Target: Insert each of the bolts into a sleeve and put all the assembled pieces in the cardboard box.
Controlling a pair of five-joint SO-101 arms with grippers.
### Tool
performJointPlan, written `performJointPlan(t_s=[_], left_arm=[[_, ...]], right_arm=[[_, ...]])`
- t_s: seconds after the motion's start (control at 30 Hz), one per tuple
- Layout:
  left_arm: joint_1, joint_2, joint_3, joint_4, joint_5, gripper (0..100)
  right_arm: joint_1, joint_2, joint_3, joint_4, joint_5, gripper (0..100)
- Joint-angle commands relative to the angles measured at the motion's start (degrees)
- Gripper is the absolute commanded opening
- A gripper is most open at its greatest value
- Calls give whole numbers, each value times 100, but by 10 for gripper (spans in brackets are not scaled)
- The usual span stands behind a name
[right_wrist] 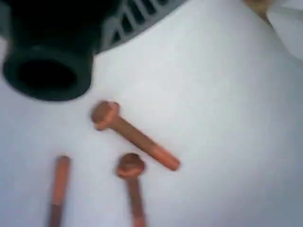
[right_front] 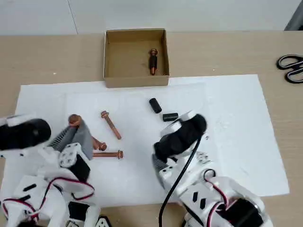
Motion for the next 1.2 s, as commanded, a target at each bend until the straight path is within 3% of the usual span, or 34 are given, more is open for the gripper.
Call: performJointPlan(t_s=[0.0,0.2,0.53,1.17], left_arm=[[475,-387,207,-308,387,5],[914,-554,277,-308,809,5],[1688,-527,523,-879,826,5],[2435,-519,558,-536,844,5]], right_arm=[[-365,-286,176,-479,70,2],[-752,-804,730,-479,70,2],[-1332,-1552,1635,-655,70,3],[-1314,-1578,1697,-1103,677,3]])
